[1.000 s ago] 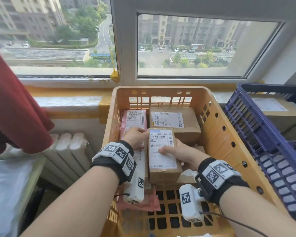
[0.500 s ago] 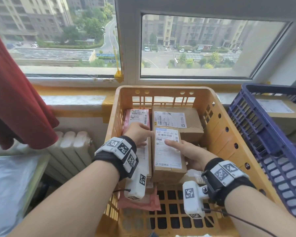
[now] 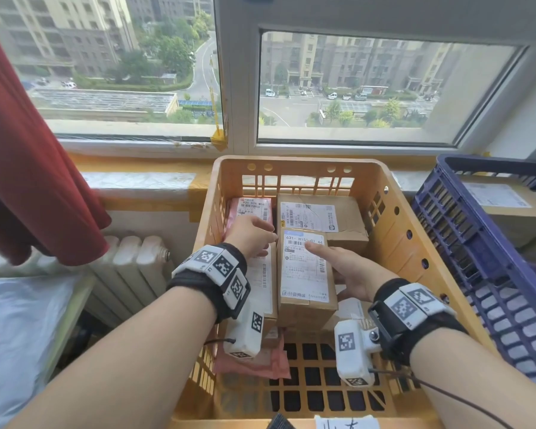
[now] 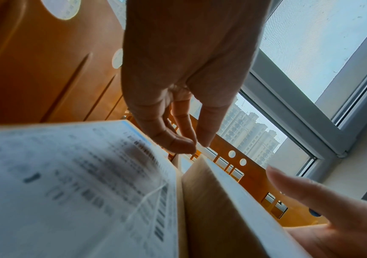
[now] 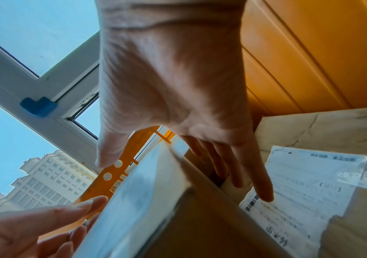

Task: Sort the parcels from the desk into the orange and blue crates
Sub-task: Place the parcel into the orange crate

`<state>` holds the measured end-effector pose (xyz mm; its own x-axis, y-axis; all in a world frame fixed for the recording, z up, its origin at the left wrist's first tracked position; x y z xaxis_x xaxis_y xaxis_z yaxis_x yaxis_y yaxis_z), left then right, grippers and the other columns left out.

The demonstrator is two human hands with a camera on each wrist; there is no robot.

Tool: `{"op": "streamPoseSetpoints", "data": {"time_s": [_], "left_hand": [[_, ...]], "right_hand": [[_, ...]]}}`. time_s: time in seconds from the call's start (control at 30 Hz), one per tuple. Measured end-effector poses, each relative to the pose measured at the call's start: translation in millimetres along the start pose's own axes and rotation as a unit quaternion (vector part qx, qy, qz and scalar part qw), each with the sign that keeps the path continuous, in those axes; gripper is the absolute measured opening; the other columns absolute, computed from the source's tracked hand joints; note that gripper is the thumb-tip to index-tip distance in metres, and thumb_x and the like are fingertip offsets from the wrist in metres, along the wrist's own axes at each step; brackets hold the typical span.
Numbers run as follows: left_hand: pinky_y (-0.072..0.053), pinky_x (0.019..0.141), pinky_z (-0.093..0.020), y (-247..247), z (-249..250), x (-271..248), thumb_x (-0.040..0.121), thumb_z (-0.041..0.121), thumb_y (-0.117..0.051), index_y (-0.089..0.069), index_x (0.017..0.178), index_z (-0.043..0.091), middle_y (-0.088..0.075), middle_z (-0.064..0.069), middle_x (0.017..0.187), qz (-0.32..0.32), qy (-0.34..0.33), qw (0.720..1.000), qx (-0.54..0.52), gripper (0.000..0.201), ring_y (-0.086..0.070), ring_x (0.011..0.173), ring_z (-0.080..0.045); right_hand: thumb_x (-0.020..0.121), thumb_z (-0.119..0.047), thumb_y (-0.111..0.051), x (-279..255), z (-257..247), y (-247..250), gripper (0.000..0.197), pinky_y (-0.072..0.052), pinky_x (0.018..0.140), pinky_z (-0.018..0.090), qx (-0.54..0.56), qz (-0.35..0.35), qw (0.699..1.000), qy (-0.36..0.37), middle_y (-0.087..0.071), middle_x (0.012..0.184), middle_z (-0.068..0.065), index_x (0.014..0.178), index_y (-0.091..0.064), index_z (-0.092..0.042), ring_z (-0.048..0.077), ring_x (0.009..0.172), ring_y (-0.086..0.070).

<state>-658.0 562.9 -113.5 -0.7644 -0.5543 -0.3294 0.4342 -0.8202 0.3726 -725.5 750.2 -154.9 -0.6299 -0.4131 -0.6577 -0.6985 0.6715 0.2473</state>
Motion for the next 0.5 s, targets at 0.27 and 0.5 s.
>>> {"op": "streamPoseSetpoints", "data": {"time_s": [0.27, 0.5], "left_hand": [[-0.057, 0.071, -0.024, 8.3, 13.5, -13.1, 0.092, 0.008, -0.061, -0.064, 0.102, 0.013, -0.061, -0.002, 0.094, 0.0, -0.013, 1.0, 0.019, 0.012, -0.063, 0.091, -0.016], [-0.057, 0.073, -0.025, 16.0, 27.5, -30.1, 0.093, 0.01, -0.059, -0.064, 0.097, 0.017, -0.063, -0.004, 0.098, 0.012, -0.021, 1.0, 0.02, 0.01, -0.063, 0.094, -0.017]], "right_hand": [[0.076, -0.066, -0.069, -18.3, -12.0, 9.8, 0.082, -0.036, 0.105, 0.067, -0.021, 0.004, 1.0, 0.01, -0.047, 0.147, 0.008, 0.143, -0.041, -0.027, 0.037, 0.136, -0.041], [0.072, -0.064, -0.073, -22.4, -28.9, 25.5, 0.096, -0.029, 0.114, 0.055, -0.011, 0.041, 0.998, 0.042, -0.034, 0.157, 0.006, 0.15, -0.033, -0.024, 0.03, 0.144, -0.031]]}}
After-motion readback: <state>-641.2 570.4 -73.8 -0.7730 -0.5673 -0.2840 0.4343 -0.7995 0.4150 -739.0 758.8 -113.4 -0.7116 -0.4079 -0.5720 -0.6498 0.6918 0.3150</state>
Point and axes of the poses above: each hand's wrist, its own x-axis towards the middle knuckle, its own y-axis out of the back of the hand, z = x × y, the point moved 7 cm from there along x, towards the middle knuckle
